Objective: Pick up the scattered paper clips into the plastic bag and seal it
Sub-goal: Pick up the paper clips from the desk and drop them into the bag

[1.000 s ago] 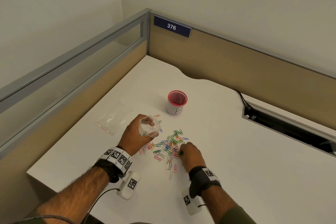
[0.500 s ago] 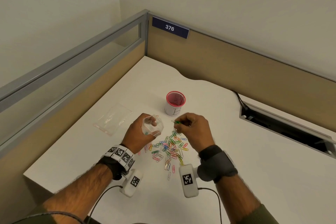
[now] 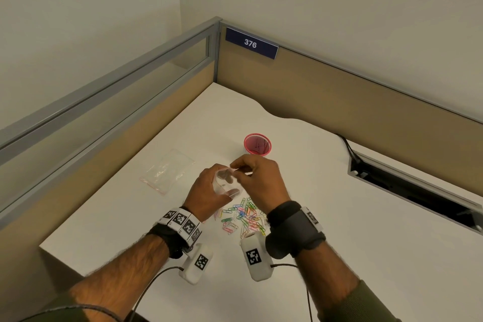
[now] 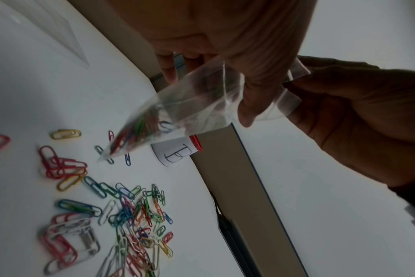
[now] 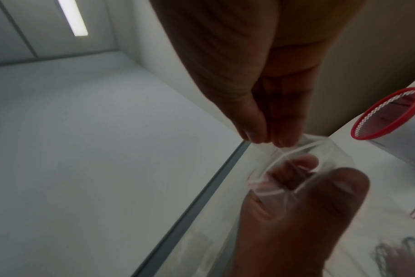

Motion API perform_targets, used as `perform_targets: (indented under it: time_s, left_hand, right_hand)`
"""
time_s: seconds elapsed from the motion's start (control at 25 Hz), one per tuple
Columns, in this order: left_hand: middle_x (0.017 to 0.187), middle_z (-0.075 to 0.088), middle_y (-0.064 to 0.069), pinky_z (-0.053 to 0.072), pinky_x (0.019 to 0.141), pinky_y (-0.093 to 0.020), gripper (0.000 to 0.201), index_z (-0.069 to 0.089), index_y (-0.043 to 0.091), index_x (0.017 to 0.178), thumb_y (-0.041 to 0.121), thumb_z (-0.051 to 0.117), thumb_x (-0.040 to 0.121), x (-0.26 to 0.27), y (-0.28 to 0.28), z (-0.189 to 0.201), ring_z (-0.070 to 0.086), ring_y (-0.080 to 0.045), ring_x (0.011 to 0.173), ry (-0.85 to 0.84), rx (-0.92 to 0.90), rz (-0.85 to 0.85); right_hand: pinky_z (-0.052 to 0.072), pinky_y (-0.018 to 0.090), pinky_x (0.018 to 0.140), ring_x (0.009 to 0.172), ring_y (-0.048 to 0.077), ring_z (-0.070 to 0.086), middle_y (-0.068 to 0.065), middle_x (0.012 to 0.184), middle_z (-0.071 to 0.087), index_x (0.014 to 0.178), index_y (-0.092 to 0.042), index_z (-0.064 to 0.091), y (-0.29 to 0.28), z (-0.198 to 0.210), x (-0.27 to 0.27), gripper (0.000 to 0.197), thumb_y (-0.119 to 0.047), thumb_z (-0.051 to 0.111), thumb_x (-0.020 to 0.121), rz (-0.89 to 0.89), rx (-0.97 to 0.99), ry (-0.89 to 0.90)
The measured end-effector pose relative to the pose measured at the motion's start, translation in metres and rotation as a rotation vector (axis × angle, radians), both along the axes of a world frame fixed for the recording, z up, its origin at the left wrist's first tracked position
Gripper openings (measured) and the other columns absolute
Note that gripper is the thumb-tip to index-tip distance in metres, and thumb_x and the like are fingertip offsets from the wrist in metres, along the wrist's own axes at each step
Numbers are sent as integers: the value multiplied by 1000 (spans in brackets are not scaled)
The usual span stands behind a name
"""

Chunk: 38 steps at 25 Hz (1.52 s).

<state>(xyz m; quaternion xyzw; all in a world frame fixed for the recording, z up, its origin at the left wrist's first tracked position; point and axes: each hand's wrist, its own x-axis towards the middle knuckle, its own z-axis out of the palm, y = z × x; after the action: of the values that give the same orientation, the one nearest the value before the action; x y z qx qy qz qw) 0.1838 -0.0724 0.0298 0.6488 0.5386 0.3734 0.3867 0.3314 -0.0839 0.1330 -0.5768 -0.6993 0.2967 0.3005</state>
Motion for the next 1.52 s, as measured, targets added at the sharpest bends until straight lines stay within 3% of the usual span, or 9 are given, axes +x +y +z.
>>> perform_targets:
  time_s: [0.16,0.32,0.44,0.56,0.72,0.84,1.04,1.24,1.52]
  left_hand:
    - [104,68,8,49,101,-43,43,60,27,109,33,82,71,-10,-4,5,62,-16,109,-113,29,-14]
    - [103,69,6,49,102,-39,43,61,23,108,23,86,73,-30,-2,9,62,-15,109,-141,30,4]
    - [103,69,6,49,103,-39,43,60,22,107,16,86,73,-43,3,9,62,-14,109,-135,16,25]
    - [102,69,8,49,103,-38,43,60,23,107,18,86,73,-51,10,7,62,-14,110,-131,19,29]
    - [101,68,12,48,104,-37,43,60,22,107,20,86,72,-51,12,-1,62,-14,110,-143,7,26]
    - [101,69,9,48,103,-34,44,60,22,107,17,87,73,-46,11,0,62,-13,110,-147,5,24]
    - [102,69,6,48,103,-37,42,60,22,106,15,86,74,-38,5,-9,63,-12,109,-176,0,44]
    - [101,69,9,49,103,-39,42,60,22,105,14,86,73,-32,-5,-9,63,-14,109,-183,5,38]
    - [99,67,15,48,103,-38,42,59,24,105,16,85,73,-33,-9,-7,63,-14,109,-167,21,46]
  right_hand:
    - [55,27,83,86,17,66,-1,95,69,98,-15,71,15,-16,38,17,-6,58,90,-154,19,-2]
    - [49,33,94,103,23,62,7,115,67,105,-16,69,36,-92,76,21,-8,57,90,-206,-227,-376]
    - [39,34,105,125,26,46,9,136,50,126,-20,57,33,-132,77,38,-7,53,91,-106,-430,-543]
    - [37,38,109,132,28,37,8,143,39,138,-22,46,33,-141,66,51,-5,51,90,1,-403,-615]
    - [46,36,97,117,27,48,6,124,51,126,-21,56,17,-152,56,35,-13,47,93,98,-312,-687]
    - [46,34,95,114,25,52,6,119,57,122,-19,61,3,-146,66,31,-19,49,94,53,-323,-621]
    - [44,38,101,126,23,40,1,136,43,141,-23,40,-12,-146,70,70,-43,69,80,132,-396,-641]
    - [51,36,85,105,23,51,5,114,55,117,-19,59,-6,-159,53,27,-33,52,95,122,-248,-746]
    - [51,31,79,91,24,62,7,98,64,93,-12,65,1,-152,62,15,-19,52,92,-19,-278,-646]
